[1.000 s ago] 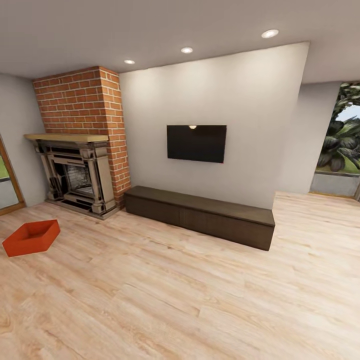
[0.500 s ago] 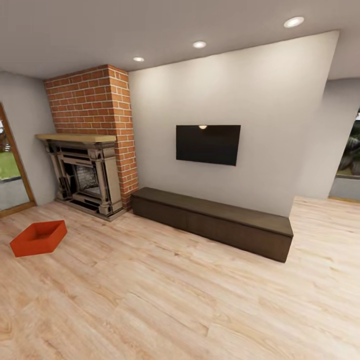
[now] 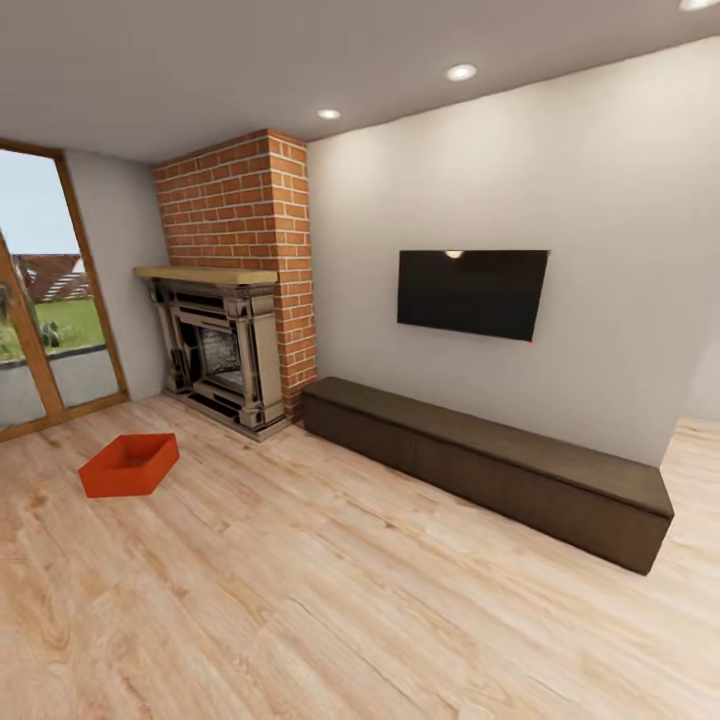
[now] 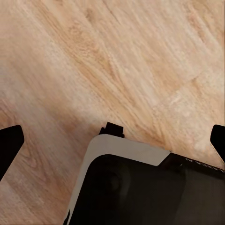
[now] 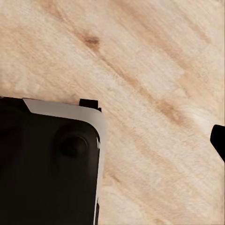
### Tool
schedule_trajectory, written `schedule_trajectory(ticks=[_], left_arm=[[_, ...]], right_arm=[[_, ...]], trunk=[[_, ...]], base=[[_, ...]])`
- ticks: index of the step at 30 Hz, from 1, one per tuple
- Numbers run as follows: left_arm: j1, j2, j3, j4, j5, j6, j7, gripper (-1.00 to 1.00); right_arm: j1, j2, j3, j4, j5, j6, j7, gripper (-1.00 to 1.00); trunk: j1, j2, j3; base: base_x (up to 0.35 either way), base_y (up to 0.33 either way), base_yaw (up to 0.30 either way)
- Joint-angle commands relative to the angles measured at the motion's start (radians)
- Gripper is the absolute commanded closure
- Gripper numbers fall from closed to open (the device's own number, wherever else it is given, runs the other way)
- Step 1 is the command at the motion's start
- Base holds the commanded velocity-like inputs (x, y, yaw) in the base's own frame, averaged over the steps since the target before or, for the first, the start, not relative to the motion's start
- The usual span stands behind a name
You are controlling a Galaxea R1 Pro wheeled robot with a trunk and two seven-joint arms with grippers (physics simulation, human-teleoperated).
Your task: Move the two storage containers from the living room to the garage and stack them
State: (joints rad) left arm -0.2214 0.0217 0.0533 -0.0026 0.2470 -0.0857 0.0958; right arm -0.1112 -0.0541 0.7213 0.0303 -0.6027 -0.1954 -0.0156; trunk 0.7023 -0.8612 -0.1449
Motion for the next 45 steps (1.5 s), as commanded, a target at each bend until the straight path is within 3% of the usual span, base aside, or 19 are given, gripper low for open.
schedule_trajectory(ticks=[1,45], left_arm=[[-0.001,0.0,0.005,0.001,0.001,-0.003,0.001,-1.0],[-0.001,0.0,0.005,0.001,0.0,-0.002,0.001,-1.0]], right_arm=[[-0.001,0.0,0.008,0.002,-0.005,-0.004,-0.001,-1.0],[-0.001,0.0,0.007,0.002,-0.005,-0.004,-0.002,-1.0]], trunk=[[0.001,-0.001,-0.001],[0.001,-0.001,-0.001]], base=[[0.321,0.0,0.274],[0.321,0.0,0.273]])
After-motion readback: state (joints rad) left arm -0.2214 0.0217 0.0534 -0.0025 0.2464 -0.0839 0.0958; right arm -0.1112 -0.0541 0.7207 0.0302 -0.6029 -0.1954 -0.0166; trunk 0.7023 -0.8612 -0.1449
